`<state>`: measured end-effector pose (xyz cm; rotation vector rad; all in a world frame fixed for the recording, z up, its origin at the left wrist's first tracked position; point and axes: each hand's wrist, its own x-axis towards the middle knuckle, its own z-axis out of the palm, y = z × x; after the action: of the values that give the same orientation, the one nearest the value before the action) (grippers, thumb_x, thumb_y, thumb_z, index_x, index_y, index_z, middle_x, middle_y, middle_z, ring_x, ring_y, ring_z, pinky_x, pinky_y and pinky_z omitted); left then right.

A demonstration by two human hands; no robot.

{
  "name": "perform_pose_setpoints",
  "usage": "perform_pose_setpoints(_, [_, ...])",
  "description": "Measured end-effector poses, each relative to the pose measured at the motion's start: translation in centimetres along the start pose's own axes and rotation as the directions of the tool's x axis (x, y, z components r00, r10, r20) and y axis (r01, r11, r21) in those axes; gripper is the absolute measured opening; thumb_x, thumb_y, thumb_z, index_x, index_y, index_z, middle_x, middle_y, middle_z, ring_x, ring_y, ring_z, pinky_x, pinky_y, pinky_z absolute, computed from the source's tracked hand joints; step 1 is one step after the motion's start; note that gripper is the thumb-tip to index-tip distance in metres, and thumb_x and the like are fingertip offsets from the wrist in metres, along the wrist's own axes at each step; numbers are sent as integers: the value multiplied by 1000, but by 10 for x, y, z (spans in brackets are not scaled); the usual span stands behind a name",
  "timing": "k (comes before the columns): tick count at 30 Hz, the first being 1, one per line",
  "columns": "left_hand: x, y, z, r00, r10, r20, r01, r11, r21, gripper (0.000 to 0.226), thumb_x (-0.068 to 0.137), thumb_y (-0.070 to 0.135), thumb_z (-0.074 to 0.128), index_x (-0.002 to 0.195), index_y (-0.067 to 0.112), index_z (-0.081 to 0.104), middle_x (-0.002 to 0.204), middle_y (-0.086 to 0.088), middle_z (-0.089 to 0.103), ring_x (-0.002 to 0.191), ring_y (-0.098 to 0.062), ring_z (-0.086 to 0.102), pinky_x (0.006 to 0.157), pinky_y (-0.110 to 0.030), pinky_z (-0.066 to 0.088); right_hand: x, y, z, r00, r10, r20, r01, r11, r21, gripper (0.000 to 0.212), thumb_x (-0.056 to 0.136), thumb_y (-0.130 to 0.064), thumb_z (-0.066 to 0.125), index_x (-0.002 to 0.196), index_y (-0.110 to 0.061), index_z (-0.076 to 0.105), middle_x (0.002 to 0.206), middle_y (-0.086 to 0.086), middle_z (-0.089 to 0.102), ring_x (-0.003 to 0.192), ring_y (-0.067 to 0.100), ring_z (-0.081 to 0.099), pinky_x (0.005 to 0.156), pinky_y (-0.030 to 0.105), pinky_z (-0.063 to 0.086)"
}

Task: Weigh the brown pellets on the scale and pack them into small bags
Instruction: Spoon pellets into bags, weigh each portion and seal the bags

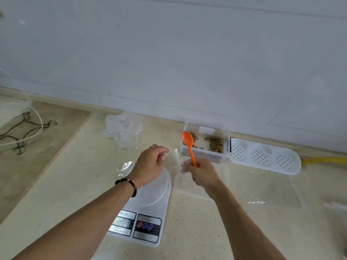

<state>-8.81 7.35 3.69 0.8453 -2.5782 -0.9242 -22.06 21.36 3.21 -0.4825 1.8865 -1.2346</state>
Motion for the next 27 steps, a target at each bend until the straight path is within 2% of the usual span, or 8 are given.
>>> perform_pose_setpoints(4, [9, 9, -8, 996, -23, 81, 25, 999, -22, 33, 92, 11, 58, 125, 14, 61, 105, -1, 58, 106, -19, 59, 92, -31, 46, 2, -6, -5, 995, 2, 96, -10, 996, 86, 10, 78, 2, 66, 81, -7, 70, 54, 1, 51, 41, 11, 31, 37, 19, 26])
perform_pose_setpoints(8, [10, 26, -12, 926, -9, 376, -103, 956, 276, 130, 56, 68, 77, 154, 15, 9, 148, -4, 29, 139, -22, 25, 117, -39, 22, 2, -17, -1, 999, -12, 49, 8, 996, 93, 9, 78, 1, 65, 78, -7, 69, 49, -5, 51, 39, 8, 32, 37, 17, 27])
perform_pose_setpoints(10, [8, 29, -7, 921, 6, 389, -177, 896, 407, 148, 50, 75, 76, 152, 13, -11, 154, -6, 16, 144, -22, 11, 120, -46, 7, 2, -23, 3, 999, -26, 28, 23, 995, 100, 11, 81, 1, 63, 73, -6, 66, 44, -10, 47, 38, 6, 33, 38, 16, 28])
perform_pose_setpoints(13, [13, 21, -1, 960, 26, 280, -142, 904, 403, 139, 52, 69, 74, 150, 10, -3, 149, -8, 24, 141, -24, 17, 119, -47, 9, 2, -30, 10, 999, -44, -27, 47, 991, 127, 15, 83, 1, 61, 69, -4, 64, 46, -10, 50, 37, 2, 36, 40, 14, 28])
perform_pose_setpoints(16, [19, 18, -10, 962, 102, 254, -175, 943, 283, 109, 56, 56, 78, 140, 15, 20, 130, -1, 37, 124, -20, 35, 111, -30, 22, 1, -38, 14, 998, -43, -45, 48, 994, 103, 11, 82, -1, 61, 75, 4, 67, 53, -7, 60, 39, 2, 40, 40, 16, 30])
perform_pose_setpoints(19, [24, 18, -19, 944, 180, 276, -235, 954, 183, 96, 60, 47, 81, 135, 18, 29, 125, 2, 40, 116, -15, 38, 101, -21, 25, 5, -45, 18, 995, -41, -96, 41, 999, 3, 12, 81, -3, 63, 73, 0, 71, 59, -5, 66, 44, -1, 50, 45, 12, 36])
perform_pose_setpoints(23, [30, 13, -21, 939, 208, 273, -243, 965, 101, 90, 64, 43, 80, 136, 20, 31, 128, 2, 41, 115, -16, 41, 98, -23, 32, 13, -49, 25, 977, -7, -213, -14, 995, -94, 17, 80, -4, 62, 65, -6, 70, 62, 2, 63, 50, 6, 47, 53, 21, 39])
perform_pose_setpoints(27, [38, 11, -22, 929, 208, 308, -236, 970, 56, 94, 62, 46, 81, 136, 21, 29, 122, 4, 40, 111, -15, 42, 96, -27, 36, 16, -51, 24, 980, -19, -196, 1, 996, -94, 19, 80, -14, 69, 63, -8, 68, 58, 0, 60, 46, 6, 44, 52, 23, 38])
